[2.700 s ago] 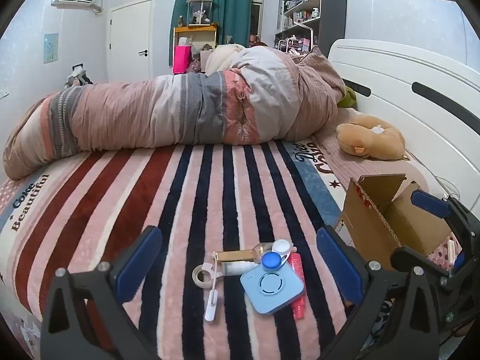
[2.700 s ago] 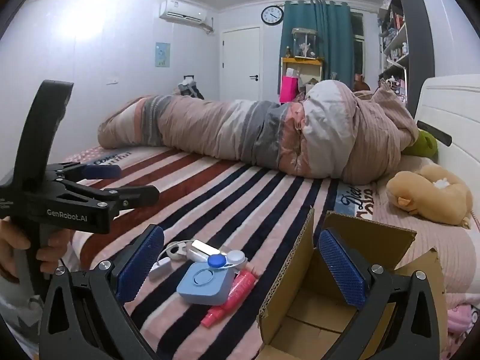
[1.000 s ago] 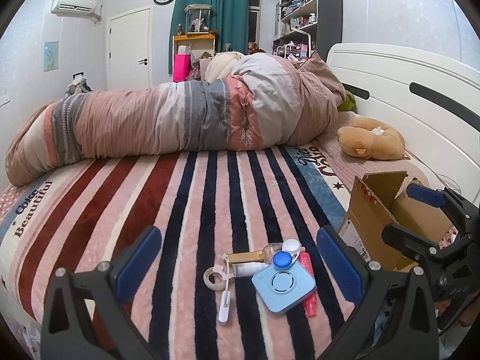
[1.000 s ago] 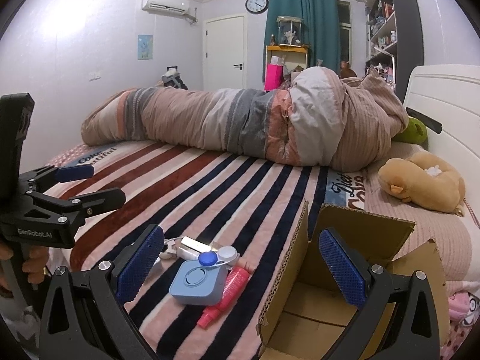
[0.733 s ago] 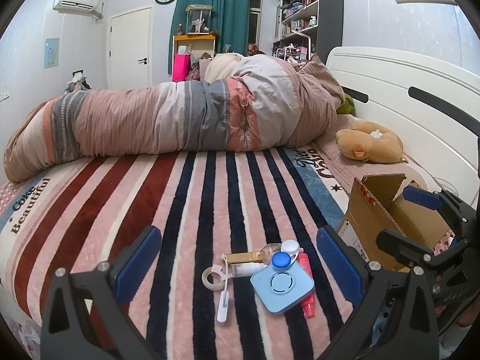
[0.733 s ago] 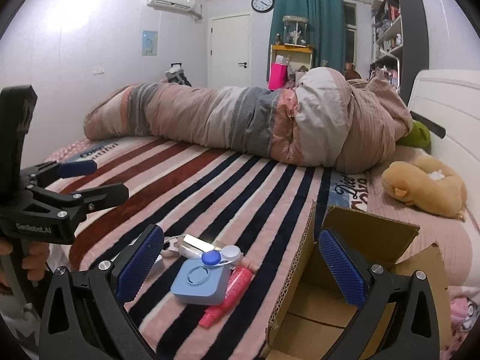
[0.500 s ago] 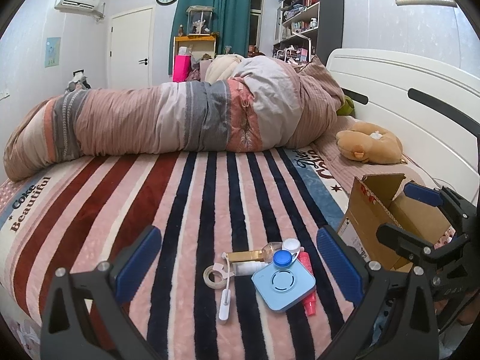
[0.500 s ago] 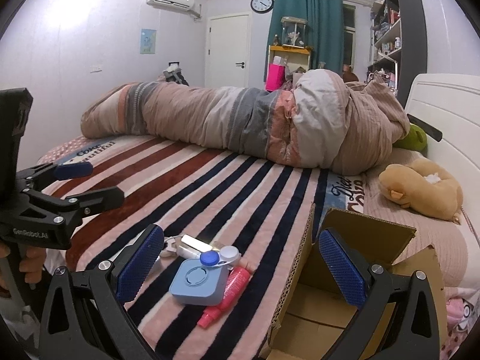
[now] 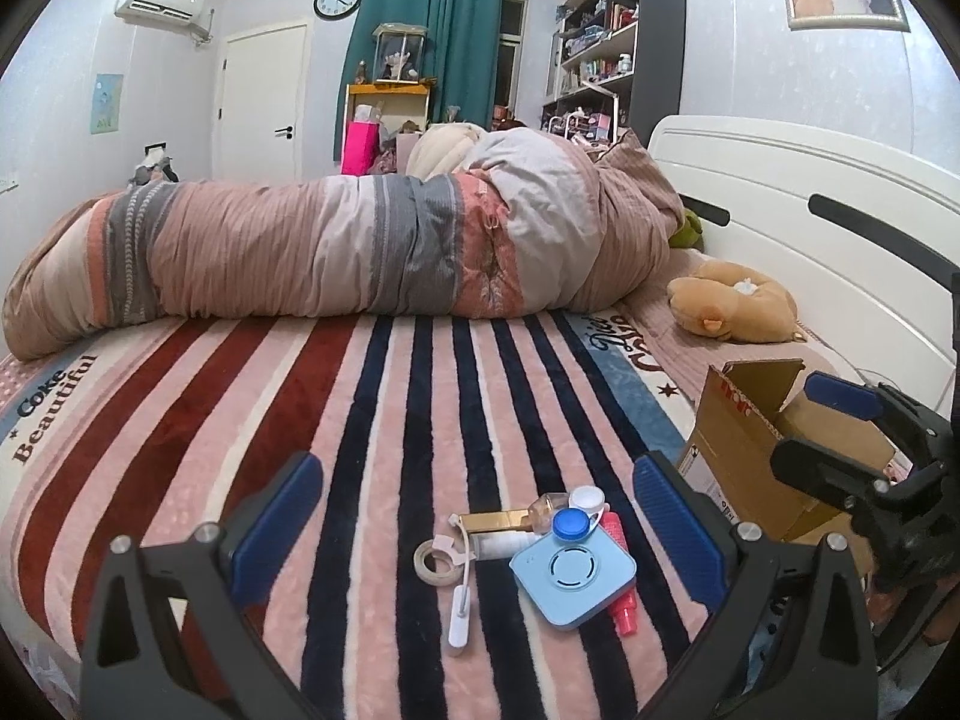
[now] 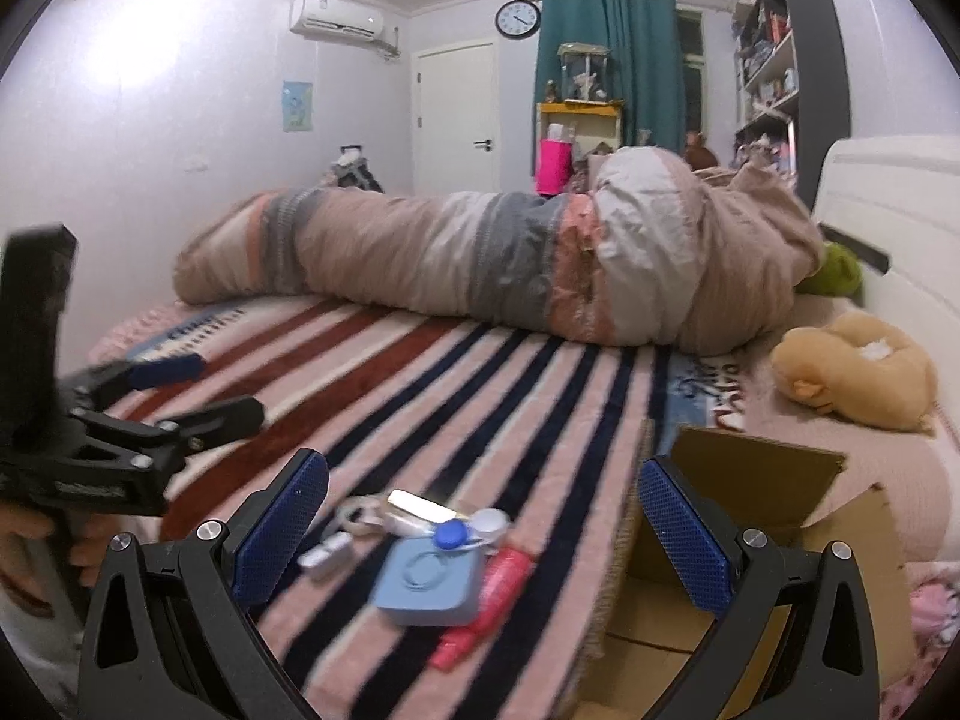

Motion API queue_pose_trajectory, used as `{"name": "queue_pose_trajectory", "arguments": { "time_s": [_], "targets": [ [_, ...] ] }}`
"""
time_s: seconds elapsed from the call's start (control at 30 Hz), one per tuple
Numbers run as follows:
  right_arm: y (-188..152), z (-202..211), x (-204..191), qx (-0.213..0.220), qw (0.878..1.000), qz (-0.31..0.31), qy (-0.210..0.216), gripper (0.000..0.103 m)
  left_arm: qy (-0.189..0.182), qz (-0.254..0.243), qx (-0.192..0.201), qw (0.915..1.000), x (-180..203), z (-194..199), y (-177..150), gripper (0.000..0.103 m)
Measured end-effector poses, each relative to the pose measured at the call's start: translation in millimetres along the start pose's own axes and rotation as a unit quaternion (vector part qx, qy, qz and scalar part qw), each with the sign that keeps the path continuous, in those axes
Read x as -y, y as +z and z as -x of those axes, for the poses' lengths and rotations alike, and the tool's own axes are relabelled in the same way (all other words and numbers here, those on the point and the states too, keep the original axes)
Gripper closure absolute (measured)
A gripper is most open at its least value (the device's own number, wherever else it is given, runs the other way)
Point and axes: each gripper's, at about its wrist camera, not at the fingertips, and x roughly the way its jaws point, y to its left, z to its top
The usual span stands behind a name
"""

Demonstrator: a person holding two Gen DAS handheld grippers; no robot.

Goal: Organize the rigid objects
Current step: 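Grasp the light-blue square device with the right gripper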

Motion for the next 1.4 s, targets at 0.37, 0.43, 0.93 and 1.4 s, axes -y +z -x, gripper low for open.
{"name": "queue_pose_trajectory", "arguments": {
  "time_s": [0.37, 0.43, 0.93, 1.4],
  "targets": [
    [1, -22, -59, -0.036, 0.994, 0.103, -0.03, 0.0, 0.005, 0.004, 0.005, 1.0, -32, 0, -10, 0.0],
    [-3, -36, -79, -0.048, 0.99, 0.128, -0.027, 0.0, 0.013, 0.008, 0.007, 0.9999, -44, 1, -14, 0.0],
    [-89, -177, -70, -0.223, 0.961, 0.111, -0.123, 0.001, -0.002, 0.054, -0.05, 0.9973, -112, -42, -67, 0.0],
    [-97, -150, -85, -0.227, 0.97, 0.08, 0.014, 0.023, -0.004, 0.045, -0.053, 0.9975, -111, -37, -75, 0.0]
  ]
}}
